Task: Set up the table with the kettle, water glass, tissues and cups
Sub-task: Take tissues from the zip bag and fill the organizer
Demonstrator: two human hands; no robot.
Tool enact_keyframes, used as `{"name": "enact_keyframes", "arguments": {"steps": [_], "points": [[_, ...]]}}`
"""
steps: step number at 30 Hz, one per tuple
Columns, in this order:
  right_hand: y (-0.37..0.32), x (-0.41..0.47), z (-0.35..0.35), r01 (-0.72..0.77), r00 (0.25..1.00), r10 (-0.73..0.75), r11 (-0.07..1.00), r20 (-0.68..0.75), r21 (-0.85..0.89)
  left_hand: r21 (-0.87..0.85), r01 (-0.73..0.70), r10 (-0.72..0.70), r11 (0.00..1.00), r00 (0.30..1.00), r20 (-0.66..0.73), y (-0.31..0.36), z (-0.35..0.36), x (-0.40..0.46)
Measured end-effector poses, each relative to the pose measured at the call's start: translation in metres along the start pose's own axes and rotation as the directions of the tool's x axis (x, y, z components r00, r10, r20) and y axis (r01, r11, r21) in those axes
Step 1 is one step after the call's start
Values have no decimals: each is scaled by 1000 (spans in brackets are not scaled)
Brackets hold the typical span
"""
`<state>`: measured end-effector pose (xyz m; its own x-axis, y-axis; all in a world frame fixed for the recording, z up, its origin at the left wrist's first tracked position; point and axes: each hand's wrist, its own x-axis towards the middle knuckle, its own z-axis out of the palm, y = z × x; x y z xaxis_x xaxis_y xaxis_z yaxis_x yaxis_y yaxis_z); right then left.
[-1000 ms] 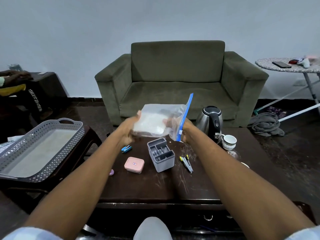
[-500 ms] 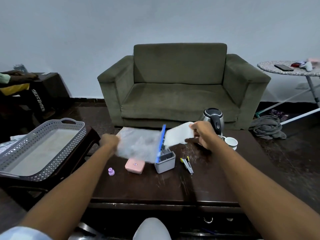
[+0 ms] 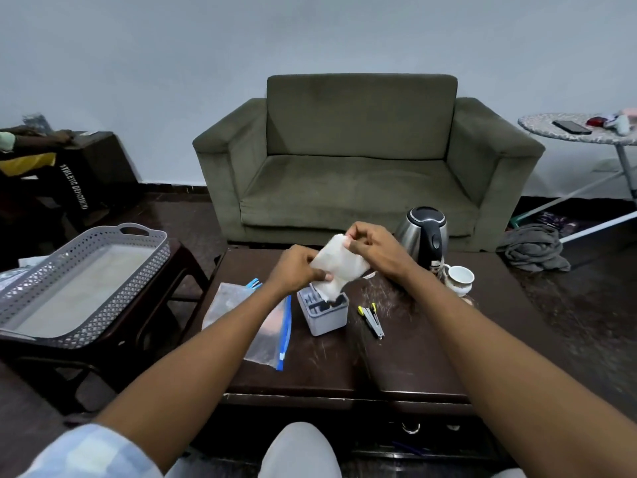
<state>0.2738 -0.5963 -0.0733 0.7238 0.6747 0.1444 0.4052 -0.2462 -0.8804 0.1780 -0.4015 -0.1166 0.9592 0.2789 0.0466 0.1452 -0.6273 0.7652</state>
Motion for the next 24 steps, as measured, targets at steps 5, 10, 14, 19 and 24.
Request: {"name": "enact_keyframes", "arguments": {"steps": [5, 10, 14, 19, 24], "points": [[35, -16, 13, -271, 960, 249, 938, 125, 216, -382, 187, -311, 905, 904, -293, -24, 46, -29], [67, -22, 51, -264, 959, 276, 953, -68, 151, -271, 172, -272, 947, 876, -398, -29, 68, -32], [76, -17, 68, -226, 938, 256, 963, -235, 146, -98, 155, -180, 983, 918, -354, -35, 68, -37], [87, -11, 76, -256, 963, 260, 964, -62, 73, -118, 58, -105, 991, 893, -438, -40, 74, -43], [96, -7, 74, -214, 977, 213, 977, 28, 13, -157, 82, -150, 984, 860, -489, -35, 79, -38]]}}
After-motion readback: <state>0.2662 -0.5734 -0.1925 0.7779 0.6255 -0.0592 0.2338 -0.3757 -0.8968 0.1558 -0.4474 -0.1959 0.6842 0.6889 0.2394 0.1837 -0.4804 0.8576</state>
